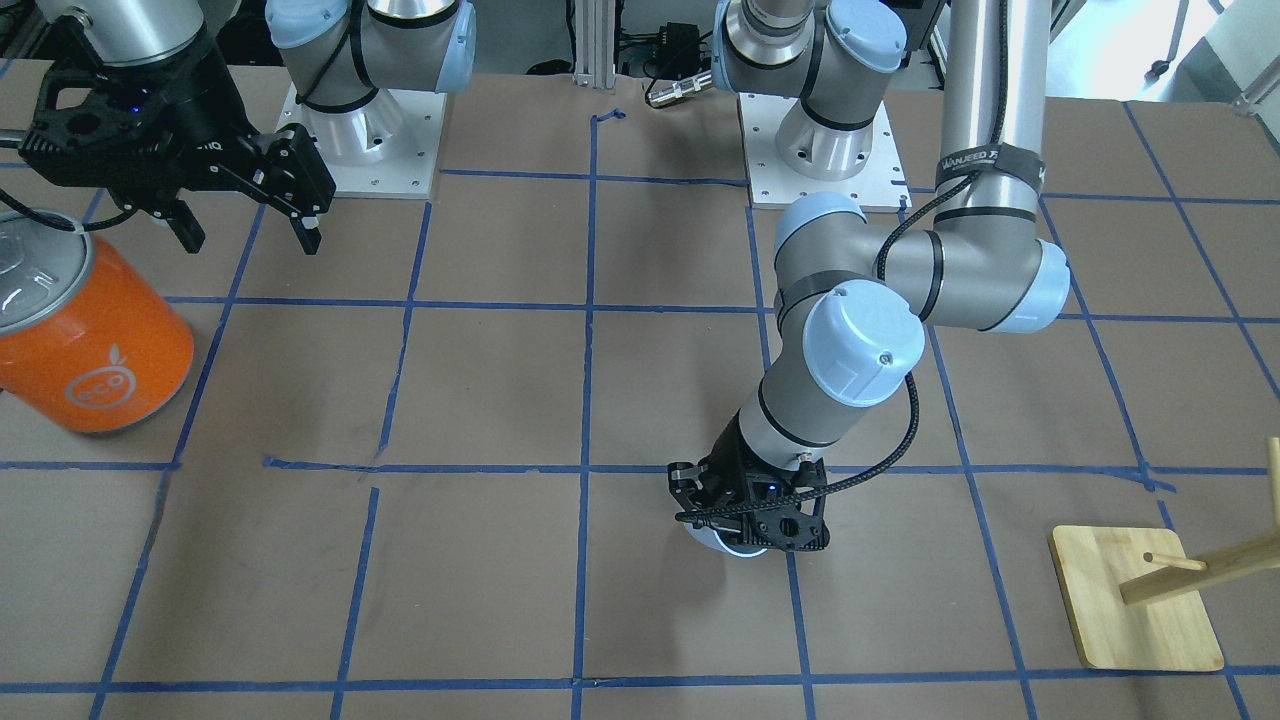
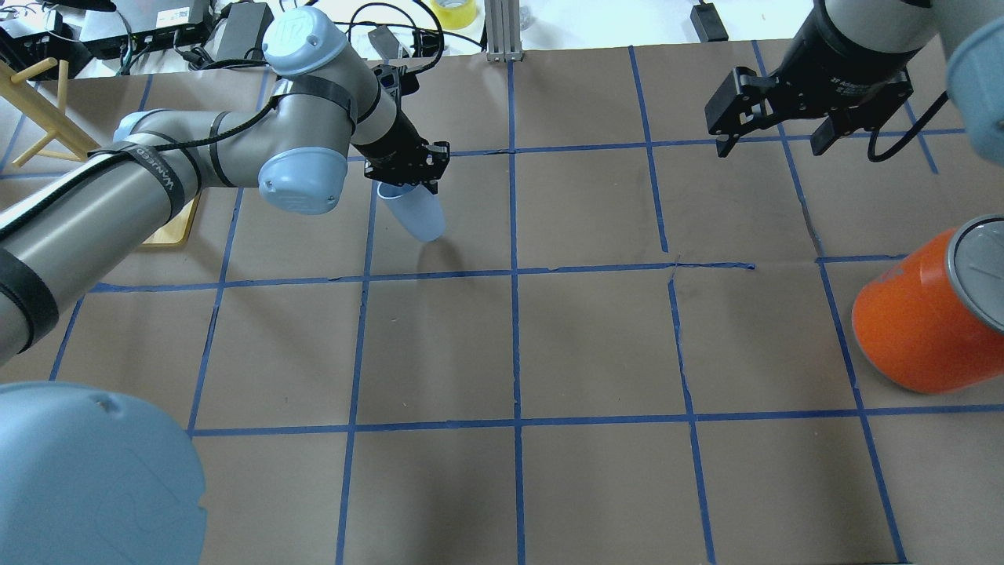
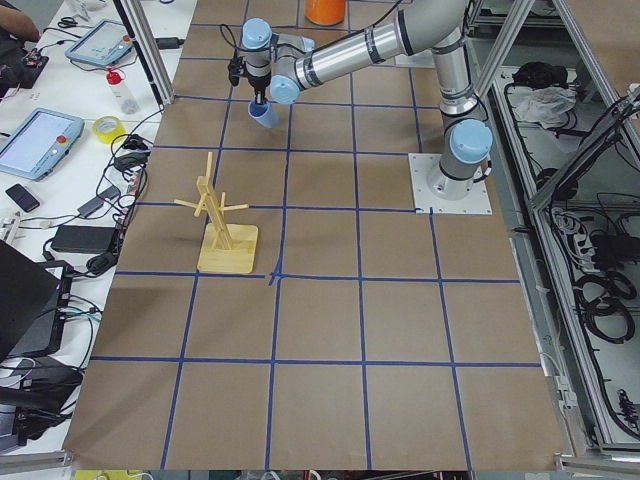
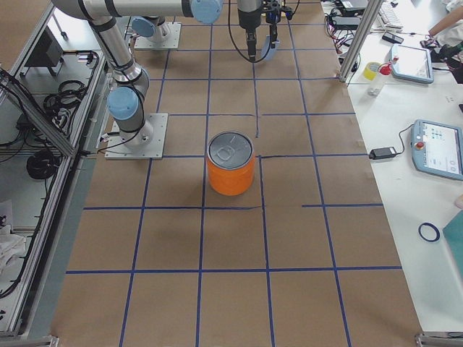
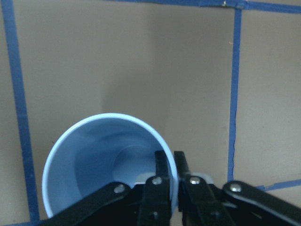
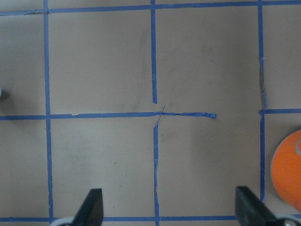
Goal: Flip cup
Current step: 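Rotate the cup upright with the left gripper and lower it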
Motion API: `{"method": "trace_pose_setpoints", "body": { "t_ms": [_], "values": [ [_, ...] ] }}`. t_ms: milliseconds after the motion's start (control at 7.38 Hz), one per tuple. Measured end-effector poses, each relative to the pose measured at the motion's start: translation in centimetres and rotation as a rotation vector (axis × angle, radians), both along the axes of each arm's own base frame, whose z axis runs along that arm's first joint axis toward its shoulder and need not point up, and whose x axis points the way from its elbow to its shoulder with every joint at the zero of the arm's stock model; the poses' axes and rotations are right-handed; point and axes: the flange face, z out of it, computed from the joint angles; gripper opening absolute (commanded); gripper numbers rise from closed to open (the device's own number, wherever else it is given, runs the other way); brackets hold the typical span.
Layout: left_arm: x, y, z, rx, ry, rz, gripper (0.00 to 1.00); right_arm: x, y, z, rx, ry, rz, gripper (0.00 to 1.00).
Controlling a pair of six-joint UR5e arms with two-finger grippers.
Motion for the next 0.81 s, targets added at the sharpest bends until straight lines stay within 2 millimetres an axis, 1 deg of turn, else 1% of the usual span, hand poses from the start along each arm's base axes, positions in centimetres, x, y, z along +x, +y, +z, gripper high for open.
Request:
{"method": "trace_pose_setpoints", "body": {
  "t_ms": [271, 407, 542, 678, 814],
  "values": [
    [1.2, -1.1, 4.1, -0.101, -0.112, -0.047, 0.00, 0.0, 0.0, 0.0, 0.001, 0.001, -0.001, 1.00],
    [2.5, -1.7, 5.2, -0.154, -0.180, -0.103, 0.00, 0.0, 0.0, 0.0, 0.001, 0.001, -0.001, 1.00],
    [4.6, -2.5, 5.5, -0.198, -0.231, -0.128, 0.00, 0.0, 0.0, 0.0, 0.001, 0.001, -0.002, 1.00],
    [6.9, -3.2, 5.0, -0.213, -0.255, -0.132, 0.00, 0.0, 0.0, -0.1, 0.001, 0.001, -0.001, 1.00],
    [8.8, -3.6, 3.8, -0.218, -0.272, -0.148, 0.00, 0.0, 0.0, -0.1, 0.002, 0.001, -0.001, 1.00]
  ]
}}
